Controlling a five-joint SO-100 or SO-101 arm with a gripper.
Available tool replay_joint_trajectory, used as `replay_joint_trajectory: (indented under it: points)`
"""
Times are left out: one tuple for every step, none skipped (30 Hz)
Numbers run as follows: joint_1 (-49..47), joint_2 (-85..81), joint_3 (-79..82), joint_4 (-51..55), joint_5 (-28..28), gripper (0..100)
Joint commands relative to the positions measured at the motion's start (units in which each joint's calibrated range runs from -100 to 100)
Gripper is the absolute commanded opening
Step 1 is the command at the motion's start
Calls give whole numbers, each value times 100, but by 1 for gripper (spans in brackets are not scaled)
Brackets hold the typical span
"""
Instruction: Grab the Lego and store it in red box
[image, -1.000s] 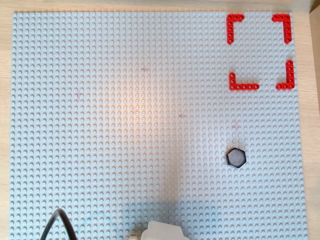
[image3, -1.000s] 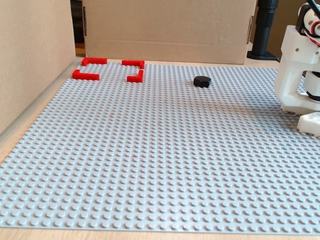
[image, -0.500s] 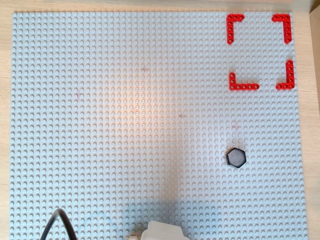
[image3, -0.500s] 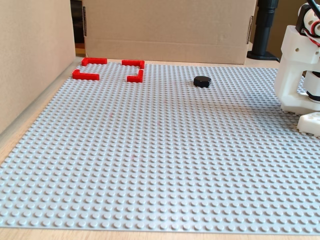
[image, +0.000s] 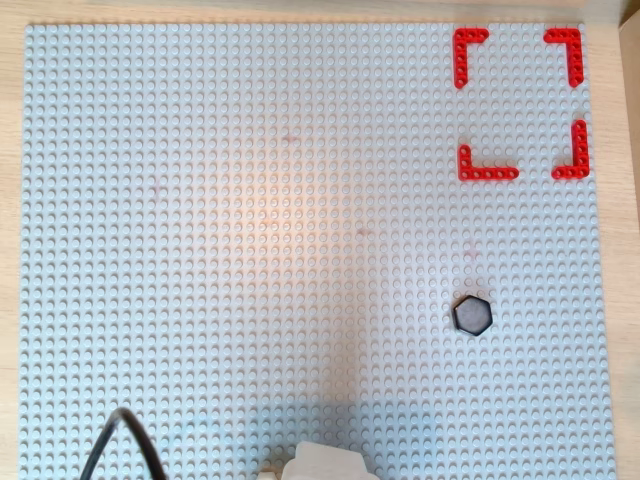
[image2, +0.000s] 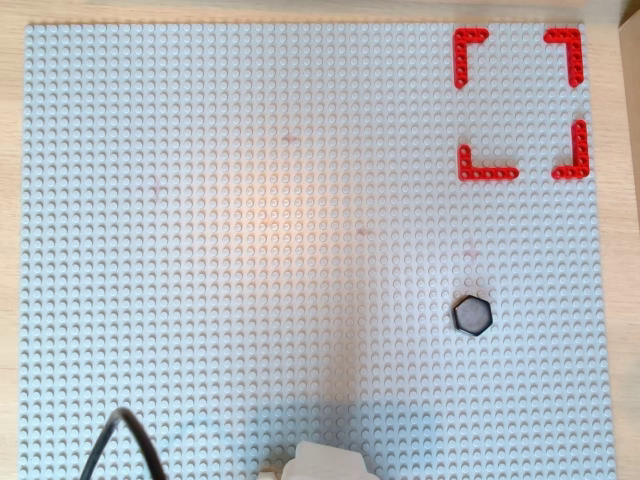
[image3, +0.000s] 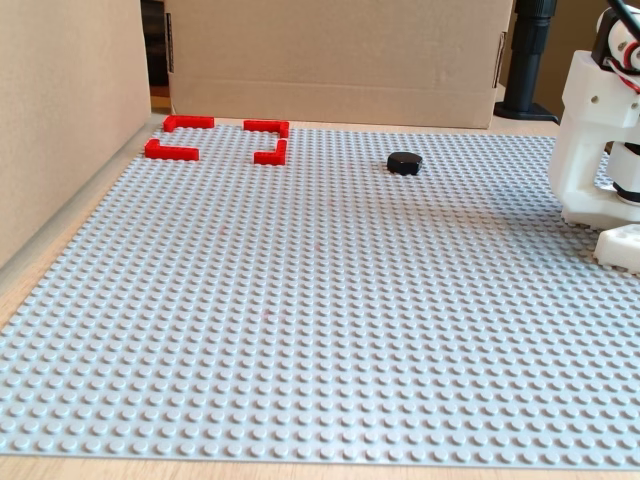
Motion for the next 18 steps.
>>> replay_joint_trajectory:
  points:
    - [78,647,-335,-38,33,11]
    - [182,791,-380,-38,33,11]
    - [316,944,-398,-47,33,11]
    - [480,1105,-407,-64,33,11]
    - [629,1257,-407,-90,33,11]
    - [748,1401,-407,-99,33,11]
    - [927,1673,-407,-108,39,11]
    - [964,1817,-407,-108,39,11]
    - [1009,1944,-407,-108,65,11]
    - [1061,2079,-389,-117,138,11]
    - [1068,2207,-353,-117,221,11]
    - [1090,2334,-325,-117,284,11]
    - [1113,2478,-298,-117,346,11]
    - [1135,2613,-244,-117,388,11]
    - [1165,2766,-153,-117,435,11]
    - [1165,2918,-53,-134,476,11]
    - [1165,3096,102,-213,508,11]
    - [1172,3283,256,-319,528,11]
